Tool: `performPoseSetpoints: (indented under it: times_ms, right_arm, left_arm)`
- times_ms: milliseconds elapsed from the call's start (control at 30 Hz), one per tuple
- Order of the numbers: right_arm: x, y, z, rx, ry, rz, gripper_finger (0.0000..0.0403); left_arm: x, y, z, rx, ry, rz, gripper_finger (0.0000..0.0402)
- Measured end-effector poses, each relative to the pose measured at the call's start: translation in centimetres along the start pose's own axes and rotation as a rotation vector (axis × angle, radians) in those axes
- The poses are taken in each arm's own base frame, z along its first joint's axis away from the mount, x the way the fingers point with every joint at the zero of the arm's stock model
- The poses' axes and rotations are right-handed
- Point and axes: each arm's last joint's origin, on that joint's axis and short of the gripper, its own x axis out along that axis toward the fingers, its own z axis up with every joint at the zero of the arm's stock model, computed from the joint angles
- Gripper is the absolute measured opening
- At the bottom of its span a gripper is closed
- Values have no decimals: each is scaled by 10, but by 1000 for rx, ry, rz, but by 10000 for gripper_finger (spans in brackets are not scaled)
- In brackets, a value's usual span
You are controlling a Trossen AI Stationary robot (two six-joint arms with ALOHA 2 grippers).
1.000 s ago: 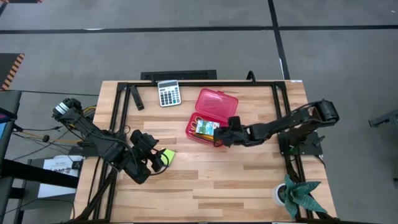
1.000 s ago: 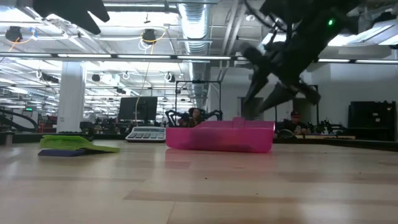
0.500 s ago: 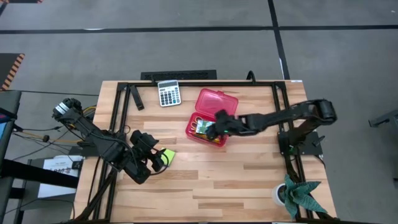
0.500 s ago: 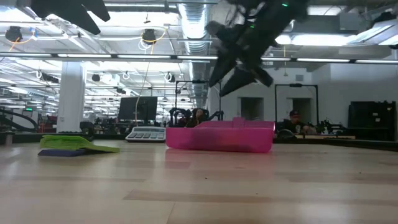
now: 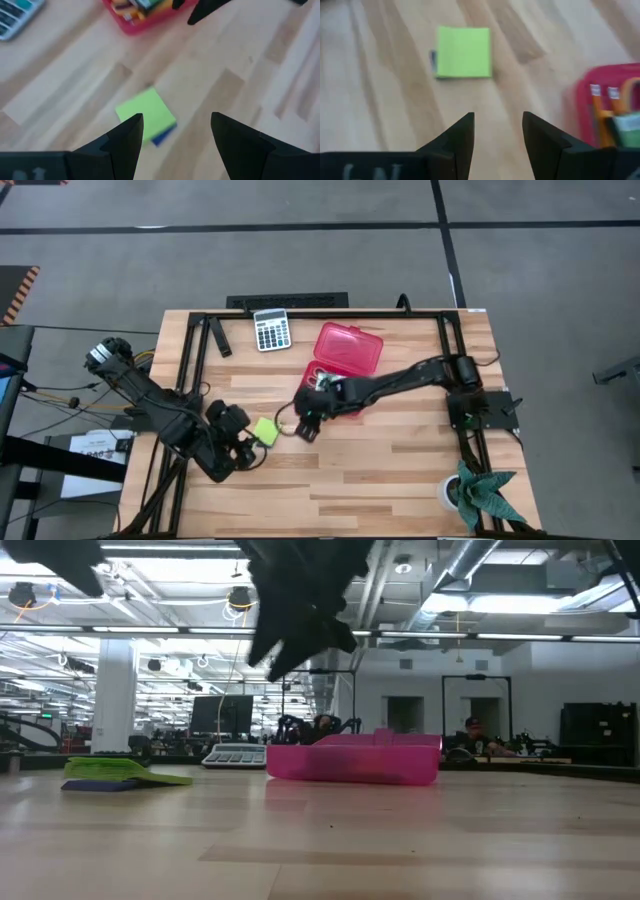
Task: Pack school essentials
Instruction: Put the sticky note into the supply box
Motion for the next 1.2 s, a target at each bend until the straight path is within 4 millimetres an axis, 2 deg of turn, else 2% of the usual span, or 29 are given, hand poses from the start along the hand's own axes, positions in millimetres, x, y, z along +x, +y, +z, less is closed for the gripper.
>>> performPoseSetpoints:
  times_ms: [100, 200, 267, 367, 500, 600, 767, 967, 1100, 1200]
  right_arm:
    - [2, 21, -2, 14, -13, 24, 171]
    - [3, 36, -14, 57, -8, 17, 172]
    - [6, 43, -24, 76, 11, -15, 173]
    - [2, 54, -38, 83, 37, -37, 171]
    - [-6, 69, -53, 85, 51, -47, 169]
    - [-9, 75, -63, 96, 77, -58, 171]
    - [-6, 79, -71, 132, 92, -77, 175]
    - [-7, 80, -71, 142, 84, -79, 180]
    - [-8, 81, -72, 138, 84, -76, 182]
    - [-9, 83, -74, 132, 81, -72, 181]
  left_arm:
    - [-7, -3, -11, 7, 20, -30, 228]
    - [-12, -4, -22, -16, -29, -44, 228]
    - [-9, 0, -33, -39, -73, -26, 228]
    - [6, 9, -49, -91, -109, 12, 228]
    - [38, 24, -64, -191, -62, 63, 228]
    - [59, 35, -76, -282, -5, 83, 228]
    - [84, 50, -93, -577, 120, 70, 228]
    - [99, 56, -102, -782, 72, -120, 229]
    - [106, 65, -109, -834, 103, -86, 228]
    - [109, 67, -110, -896, 59, -101, 228]
